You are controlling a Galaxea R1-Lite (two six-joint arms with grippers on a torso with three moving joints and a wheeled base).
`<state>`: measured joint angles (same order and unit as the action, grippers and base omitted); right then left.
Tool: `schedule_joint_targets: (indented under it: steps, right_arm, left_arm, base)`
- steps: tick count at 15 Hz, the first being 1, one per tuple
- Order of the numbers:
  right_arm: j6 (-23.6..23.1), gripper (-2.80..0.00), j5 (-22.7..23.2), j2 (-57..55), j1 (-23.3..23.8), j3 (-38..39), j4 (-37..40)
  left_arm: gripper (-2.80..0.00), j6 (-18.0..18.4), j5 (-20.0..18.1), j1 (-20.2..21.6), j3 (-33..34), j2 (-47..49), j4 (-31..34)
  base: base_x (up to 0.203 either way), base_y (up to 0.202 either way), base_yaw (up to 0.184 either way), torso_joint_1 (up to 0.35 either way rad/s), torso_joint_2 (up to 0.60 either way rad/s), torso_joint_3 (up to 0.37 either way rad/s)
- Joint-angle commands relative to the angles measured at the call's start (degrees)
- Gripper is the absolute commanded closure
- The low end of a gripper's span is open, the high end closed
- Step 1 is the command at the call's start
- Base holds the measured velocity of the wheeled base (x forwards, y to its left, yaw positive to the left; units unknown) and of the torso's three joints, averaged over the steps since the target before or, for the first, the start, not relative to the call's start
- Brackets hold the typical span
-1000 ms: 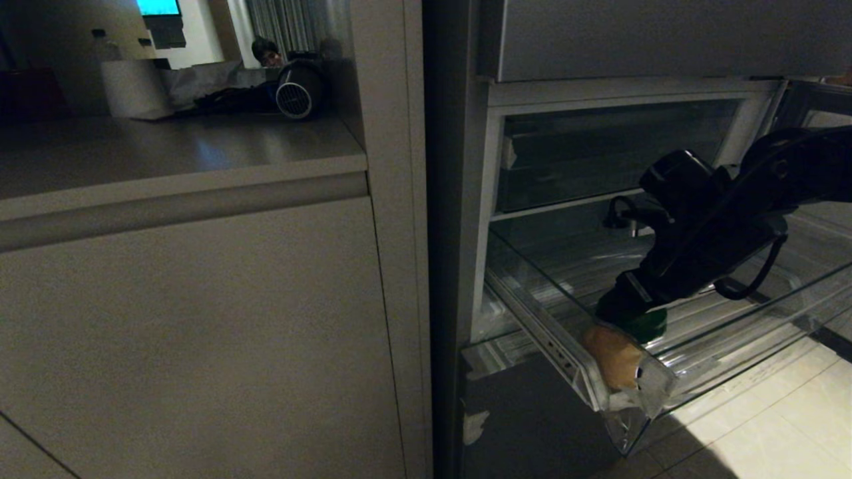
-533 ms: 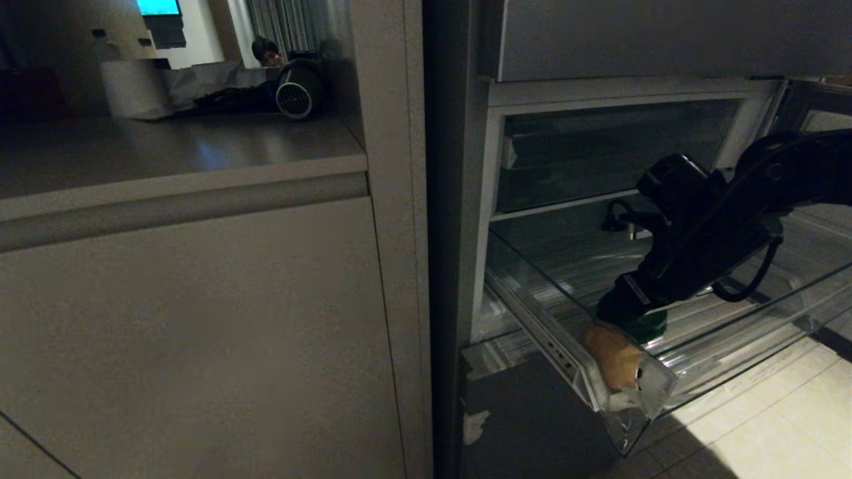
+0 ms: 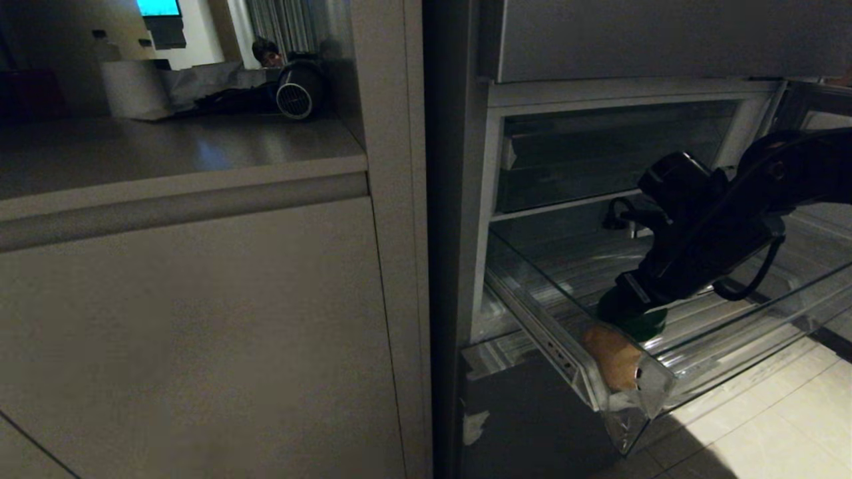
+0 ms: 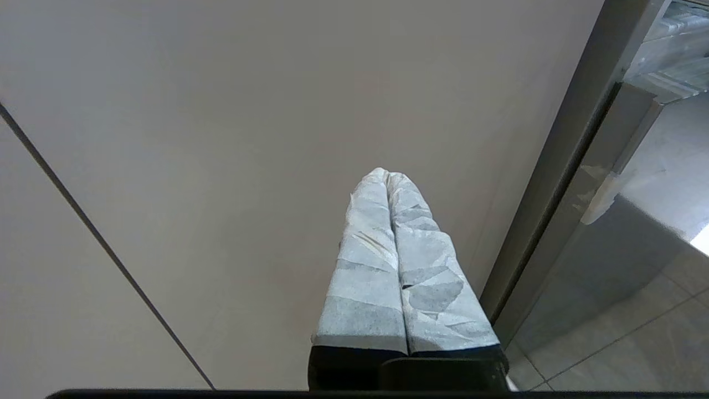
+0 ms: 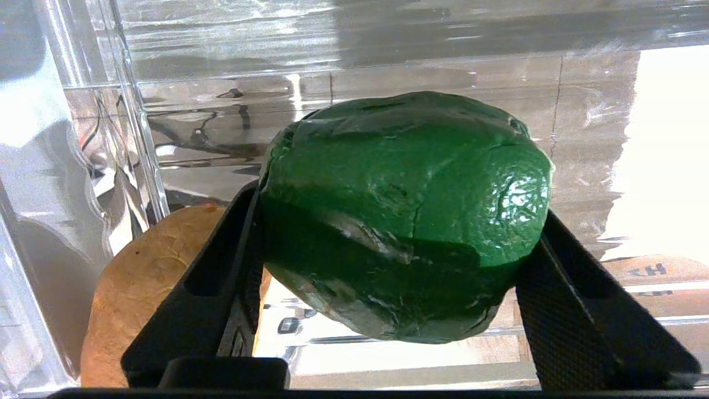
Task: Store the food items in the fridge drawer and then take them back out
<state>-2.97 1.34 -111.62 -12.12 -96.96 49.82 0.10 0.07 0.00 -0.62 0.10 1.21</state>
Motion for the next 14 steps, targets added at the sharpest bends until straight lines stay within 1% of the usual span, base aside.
schedule_joint_targets:
  steps: [1,5,9,14]
  right_arm:
    - [-0.2,0.00,0.1,2.8,-0.1,-0.2,0.3]
    - [-0.1,0.00,0.1,9.2,-0.4,-0.5,0.1]
    - [0.4,0.00,0.3,14.9,-0.5,1.3,0.1]
    - [0.9,0.00,0.8,24.7,-3.1,3.1,-0.1]
  left_arm:
    - [0.00,0.0,0.0,0.0,0.0,0.0,0.0]
    - [0.00,0.0,0.0,0.0,0.0,0.0,0.0]
    - [0.00,0.0,0.0,0.0,0.0,0.0,0.0]
    - [0.00,0.0,0.0,0.0,0.0,0.0,0.0]
  base:
    - [0.000,0.000,0.000,0.000,0.00,0.000]
    - [0.000,0.000,0.000,0.000,0.00,0.000]
    - [0.000,0.000,0.000,0.000,0.00,0.000]
    - [0.000,0.000,0.000,0.000,0.00,0.000]
